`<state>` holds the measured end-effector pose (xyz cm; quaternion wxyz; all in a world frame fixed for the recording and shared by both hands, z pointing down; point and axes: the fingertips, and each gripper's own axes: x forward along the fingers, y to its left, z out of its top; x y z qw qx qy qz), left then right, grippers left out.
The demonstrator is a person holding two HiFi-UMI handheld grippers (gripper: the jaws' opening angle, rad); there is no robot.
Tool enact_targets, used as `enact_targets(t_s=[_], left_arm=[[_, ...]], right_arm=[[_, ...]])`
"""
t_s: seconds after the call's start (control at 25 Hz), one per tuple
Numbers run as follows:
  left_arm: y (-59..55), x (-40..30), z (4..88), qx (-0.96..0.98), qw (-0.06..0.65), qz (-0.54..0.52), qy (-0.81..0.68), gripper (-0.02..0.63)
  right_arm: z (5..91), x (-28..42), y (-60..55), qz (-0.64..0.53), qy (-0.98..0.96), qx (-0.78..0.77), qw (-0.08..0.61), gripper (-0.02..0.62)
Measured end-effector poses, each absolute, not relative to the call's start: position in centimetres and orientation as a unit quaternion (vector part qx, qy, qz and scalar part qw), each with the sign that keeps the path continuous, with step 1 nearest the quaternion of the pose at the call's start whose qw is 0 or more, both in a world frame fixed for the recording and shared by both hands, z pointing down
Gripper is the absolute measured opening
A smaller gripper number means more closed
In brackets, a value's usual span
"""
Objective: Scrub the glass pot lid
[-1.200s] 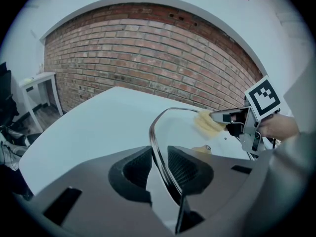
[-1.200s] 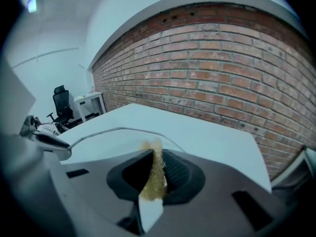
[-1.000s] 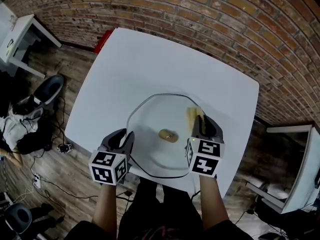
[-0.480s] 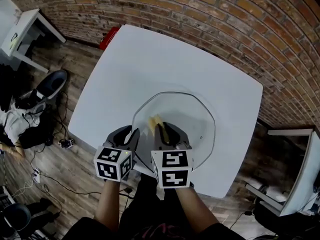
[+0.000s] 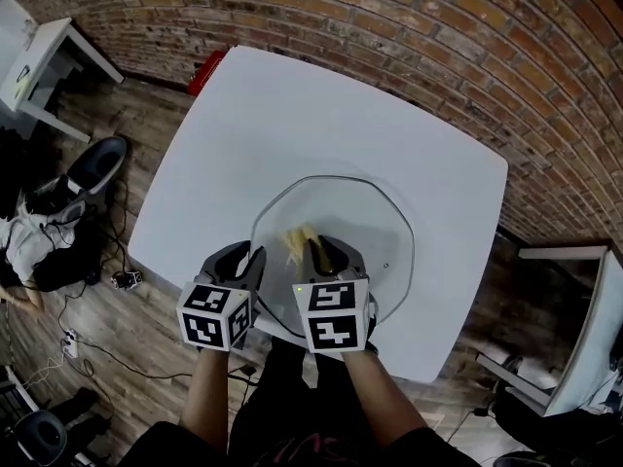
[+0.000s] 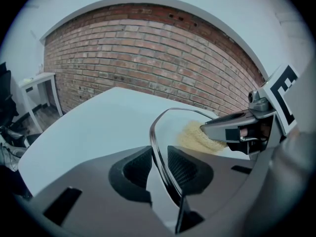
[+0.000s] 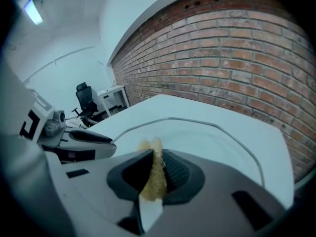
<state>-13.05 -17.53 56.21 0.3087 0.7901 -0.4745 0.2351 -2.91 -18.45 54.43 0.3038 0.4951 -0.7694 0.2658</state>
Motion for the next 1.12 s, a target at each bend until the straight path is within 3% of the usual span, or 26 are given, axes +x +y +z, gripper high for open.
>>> enact_targets(t_s=[0.6, 0.8, 0.96, 1.12], left_arm=[[-18.0, -12.7, 56.1, 0.788, 0.303, 0.237, -0.481, 0.103], [-17.8, -12.8, 56.2, 0.788, 0.305, 0.234, -0.481, 0.103], [-17.7, -12.9, 56.2, 0.787, 0.306, 0.234, -0.481, 0.103], [-17.9, -12.9, 56.1, 0.788, 0.305, 0.234, -0.481, 0.103]], right_arm=[[52.2, 13.0, -17.9, 0.246, -0.662, 0.631, 0.321, 0.057], [50.2, 6.3, -16.5, 0.281, -0.724, 0.570, 0.268, 0.057], [51.1, -3.4, -13.4, 0.300, -0.784, 0.468, 0.275, 0.057], [52.6, -6.8, -11.5, 0.307, -0.795, 0.438, 0.285, 0.057]])
